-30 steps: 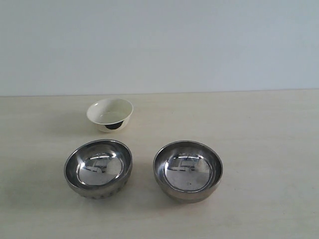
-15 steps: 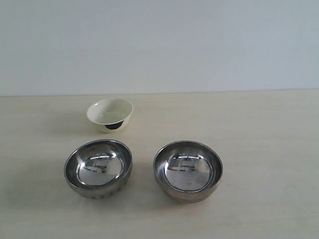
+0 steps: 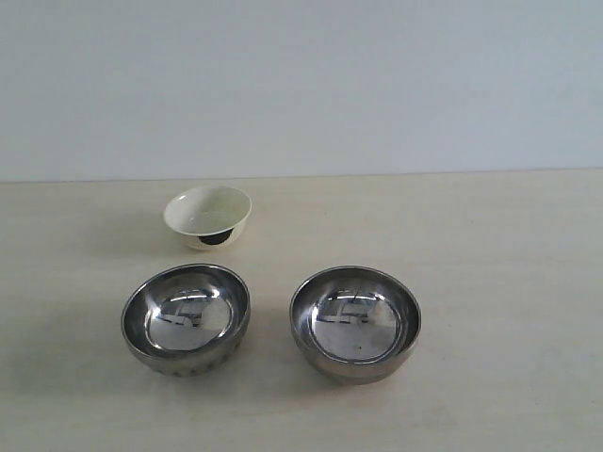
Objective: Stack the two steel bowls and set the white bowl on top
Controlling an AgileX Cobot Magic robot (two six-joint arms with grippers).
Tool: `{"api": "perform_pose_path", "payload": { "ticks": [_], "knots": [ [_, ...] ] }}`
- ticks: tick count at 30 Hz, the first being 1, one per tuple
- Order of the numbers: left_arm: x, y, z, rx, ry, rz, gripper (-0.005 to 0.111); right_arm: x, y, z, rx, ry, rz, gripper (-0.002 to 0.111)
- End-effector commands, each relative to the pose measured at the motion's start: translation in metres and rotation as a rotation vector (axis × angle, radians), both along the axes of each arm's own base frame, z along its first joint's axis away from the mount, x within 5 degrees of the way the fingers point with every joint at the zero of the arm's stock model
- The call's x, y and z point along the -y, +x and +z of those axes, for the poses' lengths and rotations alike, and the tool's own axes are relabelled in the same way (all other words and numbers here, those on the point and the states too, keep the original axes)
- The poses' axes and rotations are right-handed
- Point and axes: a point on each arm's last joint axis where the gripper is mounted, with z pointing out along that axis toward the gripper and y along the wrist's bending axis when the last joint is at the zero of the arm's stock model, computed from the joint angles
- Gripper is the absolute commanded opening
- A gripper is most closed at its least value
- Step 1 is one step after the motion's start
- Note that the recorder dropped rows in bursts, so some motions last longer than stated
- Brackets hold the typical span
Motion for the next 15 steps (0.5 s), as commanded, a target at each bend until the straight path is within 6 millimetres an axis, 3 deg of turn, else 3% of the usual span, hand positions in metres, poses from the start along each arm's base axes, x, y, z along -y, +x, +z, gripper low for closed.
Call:
{"api": "perform_pose_path", "payload": {
  "ticks": [1, 12, 15],
  "knots": [
    [0.0000, -0.0001, -0.0007, 0.001, 0.003, 0.000, 0.004, 0.0003, -0.0001, 0.0013, 0.018, -0.004, -0.001, 0.000],
    [0.0004, -0.0002, -0.0007, 0.001, -0.013, 0.000, 0.004, 0.0003, -0.0001, 0.0013, 0.018, -0.004, -0.001, 0.000],
    [0.0057, -0.0002, -0.0004, -0.004, -0.317, 0.025, 0.004, 0.0003, -0.0001, 0.0013, 0.019, -0.005, -0.001, 0.000]
  ]
}}
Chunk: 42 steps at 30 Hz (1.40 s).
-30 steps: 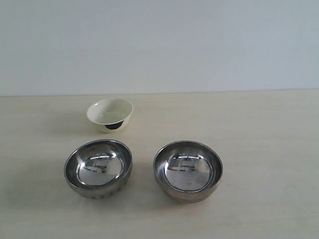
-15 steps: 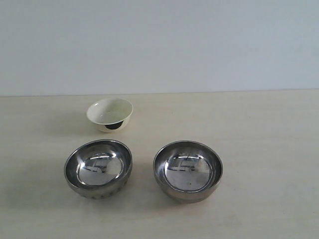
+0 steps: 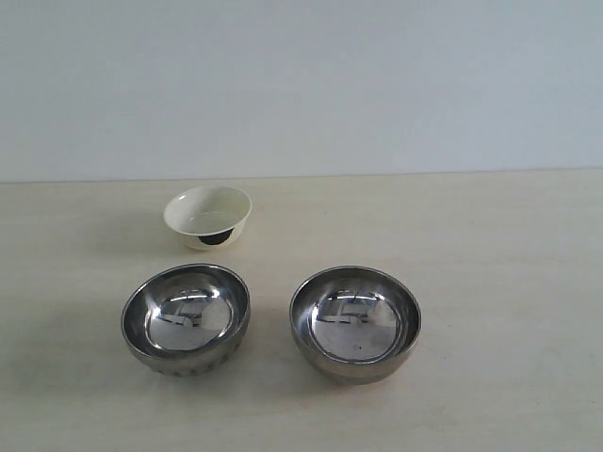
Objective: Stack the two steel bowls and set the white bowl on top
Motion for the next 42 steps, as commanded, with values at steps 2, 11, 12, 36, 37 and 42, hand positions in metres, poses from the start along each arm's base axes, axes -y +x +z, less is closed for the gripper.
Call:
{"api": "perform_pose_path", "payload": {
  "ticks": [2, 11, 12, 36, 37, 42],
  "knots": [
    [0.010, 0.000, 0.001, -0.013, -0.479, 0.016, 0.004, 0.000, 0.000, 0.001, 0.019, -0.005, -0.001, 0.000],
    [0.007, 0.002, 0.012, 0.112, -0.510, 0.026, 0.004, 0.000, 0.000, 0.001, 0.017, -0.001, -0.002, 0.000],
    [0.007, 0.002, 0.014, 0.139, -0.515, 0.029, 0.004, 0.000, 0.000, 0.001, 0.016, -0.002, -0.002, 0.000],
    [0.000, 0.018, 0.159, 0.374, -0.248, 0.024, 0.004, 0.000, 0.000, 0.001, 0.015, 0.000, -0.003, 0.000],
    [0.000, 0.023, 0.163, 0.317, -0.197, 0.029, 0.004, 0.000, 0.000, 0.001, 0.015, 0.000, -0.003, 0.000],
    [0.004, 0.072, 0.199, -0.207, 0.113, -0.088, 0.004, 0.000, 0.000, 0.001, 0.015, 0.002, -0.003, 0.000]
  ]
}}
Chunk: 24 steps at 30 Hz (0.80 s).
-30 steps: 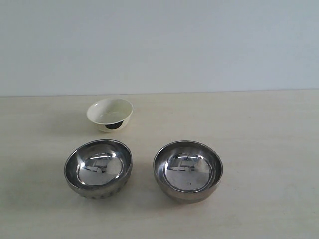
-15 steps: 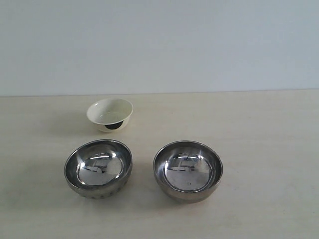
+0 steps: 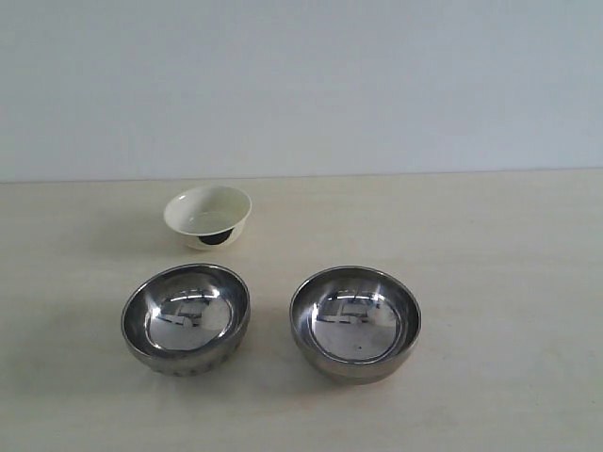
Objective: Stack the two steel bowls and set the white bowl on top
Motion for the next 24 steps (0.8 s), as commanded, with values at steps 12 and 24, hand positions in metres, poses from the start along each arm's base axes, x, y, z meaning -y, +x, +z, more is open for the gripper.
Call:
{"api": "perform_pose_path", "payload": {
  "ticks": [12, 24],
  "knots": [
    [0.029, 0.101, -0.008, -0.737, 0.128, -0.446, 0.004, 0.000, 0.000, 0.001, 0.017, 0.001, -0.003, 0.000],
    [0.033, 0.112, -0.057, -0.994, 0.065, -0.522, 0.044, 0.000, 0.000, 0.001, 0.017, 0.001, -0.003, 0.000]
  ]
}}
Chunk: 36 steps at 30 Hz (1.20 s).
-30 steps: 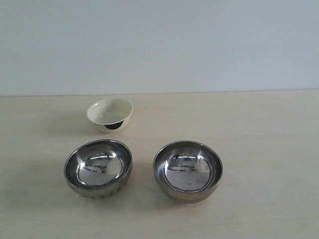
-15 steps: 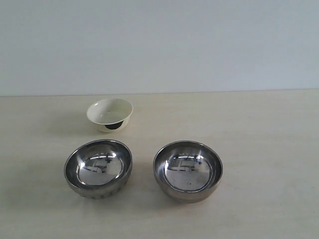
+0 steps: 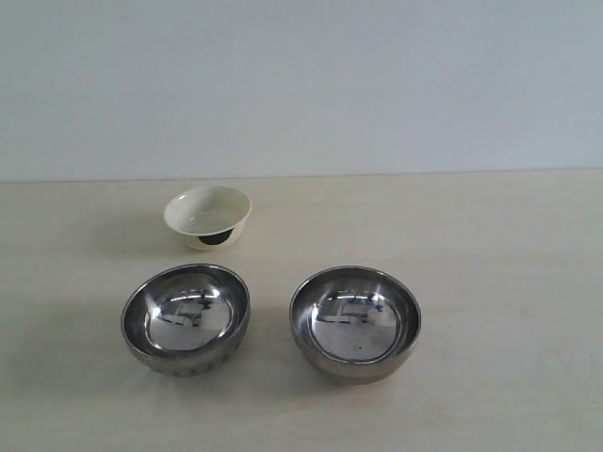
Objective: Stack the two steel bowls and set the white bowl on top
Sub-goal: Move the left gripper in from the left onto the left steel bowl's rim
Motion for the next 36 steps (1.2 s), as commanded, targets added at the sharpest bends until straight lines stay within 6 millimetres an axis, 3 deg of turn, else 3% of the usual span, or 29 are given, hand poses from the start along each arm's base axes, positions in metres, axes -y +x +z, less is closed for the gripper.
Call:
{"api": "perform_pose_path", "payload": {
  "ticks": [1, 3, 5, 11, 19, 28, 36],
  "knots": [
    [-0.001, 0.001, -0.023, -0.045, 0.000, 0.006, 0.051, 0.000, 0.000, 0.001, 0.018, -0.001, -0.002, 0.000],
    [0.000, 0.002, -0.034, -0.049, -0.011, 0.025, 0.063, 0.000, 0.000, 0.001, 0.018, -0.001, -0.002, 0.000],
    [0.001, 0.002, -0.043, -0.071, -0.028, 0.037, 0.067, 0.000, 0.000, 0.001, 0.018, -0.001, -0.002, 0.000],
    [0.002, 0.010, -0.064, -0.176, -0.049, 0.089, 0.066, 0.000, 0.000, 0.001, 0.018, -0.001, -0.002, 0.000],
    [0.001, 0.037, -0.081, -0.121, -0.068, 0.180, 0.066, 0.000, 0.000, 0.001, 0.018, -0.001, -0.002, 0.000],
    [0.000, 0.053, -0.111, -0.205, -0.049, 0.183, 0.066, 0.000, 0.000, 0.001, 0.018, -0.001, -0.002, 0.000],
    [0.001, 0.070, -0.099, -0.215, -0.049, 0.159, 0.066, 0.000, 0.000, 0.001, 0.018, -0.001, -0.002, 0.000]
  ]
}}
